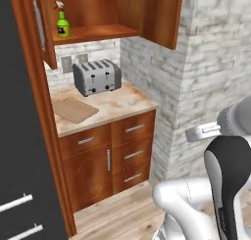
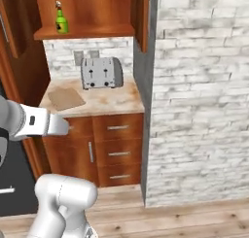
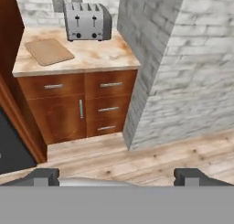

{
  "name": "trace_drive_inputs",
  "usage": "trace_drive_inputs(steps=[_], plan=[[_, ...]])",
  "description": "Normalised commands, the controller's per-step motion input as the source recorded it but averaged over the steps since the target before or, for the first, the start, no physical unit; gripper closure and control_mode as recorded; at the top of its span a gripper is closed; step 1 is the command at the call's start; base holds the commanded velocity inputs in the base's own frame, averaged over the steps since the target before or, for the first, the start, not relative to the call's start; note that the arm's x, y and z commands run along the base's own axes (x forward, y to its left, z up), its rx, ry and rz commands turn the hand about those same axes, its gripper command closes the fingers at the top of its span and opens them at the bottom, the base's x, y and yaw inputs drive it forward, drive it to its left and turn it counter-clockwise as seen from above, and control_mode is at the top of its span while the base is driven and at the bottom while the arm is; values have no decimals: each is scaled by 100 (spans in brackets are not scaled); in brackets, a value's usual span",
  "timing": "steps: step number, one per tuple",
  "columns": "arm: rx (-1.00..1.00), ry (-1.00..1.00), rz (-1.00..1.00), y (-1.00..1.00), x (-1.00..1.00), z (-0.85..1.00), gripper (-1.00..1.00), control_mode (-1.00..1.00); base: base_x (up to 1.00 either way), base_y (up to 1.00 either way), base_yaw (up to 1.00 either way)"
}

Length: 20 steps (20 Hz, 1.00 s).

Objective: Move the cutting board and knife to the sink. Then move spray from the cabinet to the counter.

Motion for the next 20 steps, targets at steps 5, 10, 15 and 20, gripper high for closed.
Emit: trace_drive_inputs(steps=[5,10,15,20], plan=[[0,0,0,0,0,0,-100,100,100,-24,49],[0,0,0,0,0,0,-100,100,100,-22,47],[0,0,0,0,0,0,-100,100,88,-9,47],[0,0,0,0,0,0,-100,100,0,3,31]])
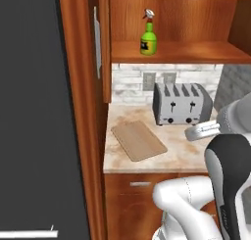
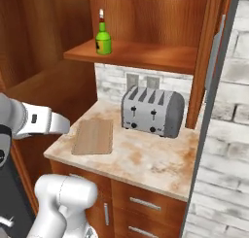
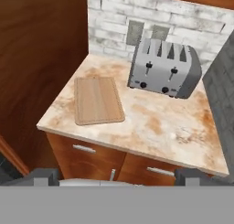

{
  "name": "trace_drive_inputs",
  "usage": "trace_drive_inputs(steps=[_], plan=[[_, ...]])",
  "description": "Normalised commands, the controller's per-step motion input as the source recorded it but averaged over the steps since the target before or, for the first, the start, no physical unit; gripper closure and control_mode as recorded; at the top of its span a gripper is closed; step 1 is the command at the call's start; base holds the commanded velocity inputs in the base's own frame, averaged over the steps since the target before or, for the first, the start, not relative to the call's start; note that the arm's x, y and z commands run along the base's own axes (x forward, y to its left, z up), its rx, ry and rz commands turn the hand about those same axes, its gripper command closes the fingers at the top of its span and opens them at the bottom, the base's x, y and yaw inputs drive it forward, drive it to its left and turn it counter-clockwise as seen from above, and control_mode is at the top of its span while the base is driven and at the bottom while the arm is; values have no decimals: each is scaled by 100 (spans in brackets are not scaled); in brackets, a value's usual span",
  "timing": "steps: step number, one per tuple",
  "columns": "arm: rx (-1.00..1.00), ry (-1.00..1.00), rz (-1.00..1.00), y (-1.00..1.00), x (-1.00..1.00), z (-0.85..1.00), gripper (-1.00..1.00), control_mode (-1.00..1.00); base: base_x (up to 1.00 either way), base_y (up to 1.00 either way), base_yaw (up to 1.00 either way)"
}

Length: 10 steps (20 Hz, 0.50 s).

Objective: Move the cutting board and knife to the sink. Then move spray from the cabinet to the counter.

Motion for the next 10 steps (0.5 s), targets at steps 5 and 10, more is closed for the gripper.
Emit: trace_drive_inputs(steps=[5,10], plan=[[0,0,0,0,0,0,-100,100,-66,0,8],[0,0,0,0,0,0,-100,100,-2,30,12]])
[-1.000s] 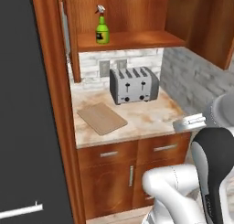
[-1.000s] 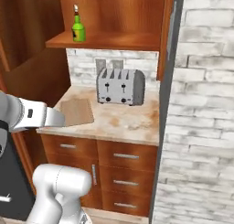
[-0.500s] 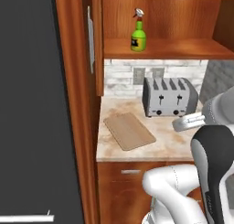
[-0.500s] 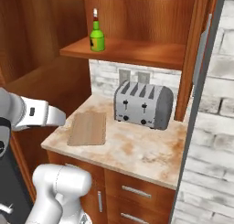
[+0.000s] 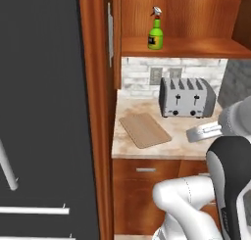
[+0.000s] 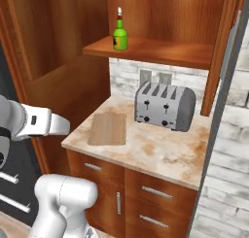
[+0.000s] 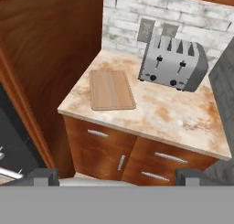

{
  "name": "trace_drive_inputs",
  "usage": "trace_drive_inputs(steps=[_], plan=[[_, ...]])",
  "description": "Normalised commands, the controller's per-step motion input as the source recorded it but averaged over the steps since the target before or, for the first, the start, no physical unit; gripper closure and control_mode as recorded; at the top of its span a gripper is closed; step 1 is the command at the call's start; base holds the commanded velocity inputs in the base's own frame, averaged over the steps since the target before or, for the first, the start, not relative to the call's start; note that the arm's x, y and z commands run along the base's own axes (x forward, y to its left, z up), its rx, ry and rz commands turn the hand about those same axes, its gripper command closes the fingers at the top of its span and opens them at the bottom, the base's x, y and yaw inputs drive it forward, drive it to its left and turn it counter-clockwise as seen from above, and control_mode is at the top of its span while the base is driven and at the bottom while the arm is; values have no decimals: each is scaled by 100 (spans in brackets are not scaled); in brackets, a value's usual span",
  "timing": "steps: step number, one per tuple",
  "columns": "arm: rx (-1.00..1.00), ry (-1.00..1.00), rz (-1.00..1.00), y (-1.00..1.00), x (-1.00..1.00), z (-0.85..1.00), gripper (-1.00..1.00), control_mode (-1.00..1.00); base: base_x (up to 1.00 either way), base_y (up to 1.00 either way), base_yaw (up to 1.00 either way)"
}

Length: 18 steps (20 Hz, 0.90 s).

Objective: Move the cutting board and knife to the sink. Then move spray from the cabinet to the counter.

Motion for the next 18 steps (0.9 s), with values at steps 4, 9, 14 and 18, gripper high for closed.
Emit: trace_drive_inputs(steps=[4,9,14,18], plan=[[0,0,0,0,0,0,-100,100,8,-2,31],[0,0,0,0,0,0,-100,100,-10,-42,42],[0,0,0,0,0,0,-100,100,-1,-76,33],[0,0,0,0,0,0,-100,100,15,-82,16]])
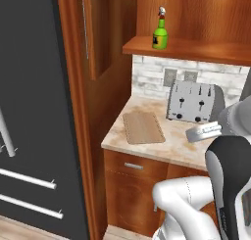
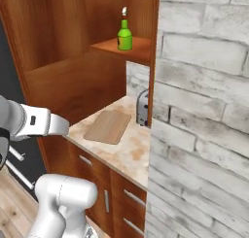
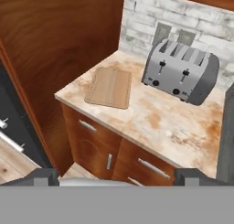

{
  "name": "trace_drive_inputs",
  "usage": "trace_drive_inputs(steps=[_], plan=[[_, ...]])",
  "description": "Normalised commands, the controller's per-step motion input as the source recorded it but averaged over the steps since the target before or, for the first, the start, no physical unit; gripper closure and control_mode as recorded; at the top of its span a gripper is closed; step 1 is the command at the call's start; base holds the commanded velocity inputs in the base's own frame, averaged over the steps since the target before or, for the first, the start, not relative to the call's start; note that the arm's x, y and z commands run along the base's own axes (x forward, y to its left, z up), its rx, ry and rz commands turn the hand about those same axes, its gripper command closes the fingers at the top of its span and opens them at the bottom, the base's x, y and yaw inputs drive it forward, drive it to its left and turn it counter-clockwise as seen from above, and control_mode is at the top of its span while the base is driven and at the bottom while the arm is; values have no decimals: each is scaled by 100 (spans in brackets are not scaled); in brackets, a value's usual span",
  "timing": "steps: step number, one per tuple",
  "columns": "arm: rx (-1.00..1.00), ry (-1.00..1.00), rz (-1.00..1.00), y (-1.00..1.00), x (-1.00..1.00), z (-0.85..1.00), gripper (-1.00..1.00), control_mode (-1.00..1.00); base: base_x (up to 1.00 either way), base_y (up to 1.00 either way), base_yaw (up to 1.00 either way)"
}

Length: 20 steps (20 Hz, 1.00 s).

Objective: Move the cutting board and knife to the sink. Then move spray from the cabinet to the counter.

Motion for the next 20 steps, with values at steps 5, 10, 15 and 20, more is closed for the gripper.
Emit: trace_drive_inputs(steps=[5,10,15,20], plan=[[0,0,0,0,0,0,-100,100,90,-1,5],[0,0,0,0,0,0,-100,100,90,9,3],[0,0,0,0,0,0,-100,100,30,6,20],[0,0,0,0,0,0,-100,100,2,3,38]])
